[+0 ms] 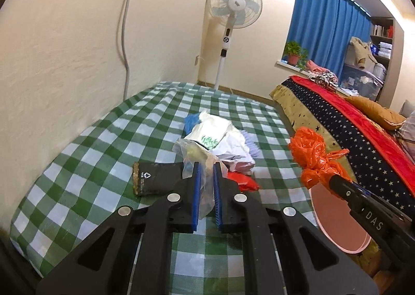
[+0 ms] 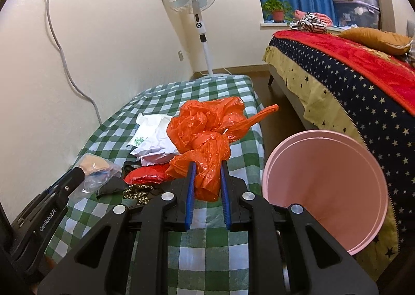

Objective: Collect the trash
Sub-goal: 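Grasp the clear plastic bag with the left tool while the right tool lifts the orange bag, then carry both bags over the pink bin and open both tools to drop them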

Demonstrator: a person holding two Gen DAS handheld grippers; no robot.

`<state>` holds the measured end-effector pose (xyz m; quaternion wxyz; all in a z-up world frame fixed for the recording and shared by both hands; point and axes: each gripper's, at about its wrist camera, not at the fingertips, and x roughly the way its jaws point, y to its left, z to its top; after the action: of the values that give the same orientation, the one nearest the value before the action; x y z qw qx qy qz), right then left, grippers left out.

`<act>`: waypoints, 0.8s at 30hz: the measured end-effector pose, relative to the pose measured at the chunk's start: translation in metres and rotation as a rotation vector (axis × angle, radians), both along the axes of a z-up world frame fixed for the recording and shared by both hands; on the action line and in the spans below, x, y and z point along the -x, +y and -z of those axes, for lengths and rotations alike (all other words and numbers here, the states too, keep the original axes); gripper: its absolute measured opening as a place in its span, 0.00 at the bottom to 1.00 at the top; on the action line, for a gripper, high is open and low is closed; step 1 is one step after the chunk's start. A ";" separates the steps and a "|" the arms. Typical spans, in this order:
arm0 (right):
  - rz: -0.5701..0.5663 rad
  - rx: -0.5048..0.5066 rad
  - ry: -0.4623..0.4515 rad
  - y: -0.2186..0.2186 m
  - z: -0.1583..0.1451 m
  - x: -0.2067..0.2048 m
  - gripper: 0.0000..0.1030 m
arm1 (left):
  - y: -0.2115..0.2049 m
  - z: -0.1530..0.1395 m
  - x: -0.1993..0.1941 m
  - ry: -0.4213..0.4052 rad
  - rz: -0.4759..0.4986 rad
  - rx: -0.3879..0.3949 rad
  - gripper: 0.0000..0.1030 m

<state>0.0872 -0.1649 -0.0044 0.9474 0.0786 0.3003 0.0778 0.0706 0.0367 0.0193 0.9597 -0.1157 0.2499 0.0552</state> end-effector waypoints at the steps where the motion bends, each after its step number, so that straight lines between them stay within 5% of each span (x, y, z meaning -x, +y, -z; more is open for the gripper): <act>1: 0.003 0.000 -0.002 -0.001 -0.001 0.001 0.17 | -0.001 -0.001 0.000 -0.004 0.005 0.000 0.09; 24: 0.078 0.030 -0.019 -0.022 -0.010 0.011 0.17 | -0.022 -0.003 -0.004 -0.022 0.066 0.003 0.09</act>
<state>0.0766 -0.1867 0.0055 0.9536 0.0755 0.2890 0.0369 0.0742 0.0146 0.0219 0.9635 -0.1095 0.2432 0.0219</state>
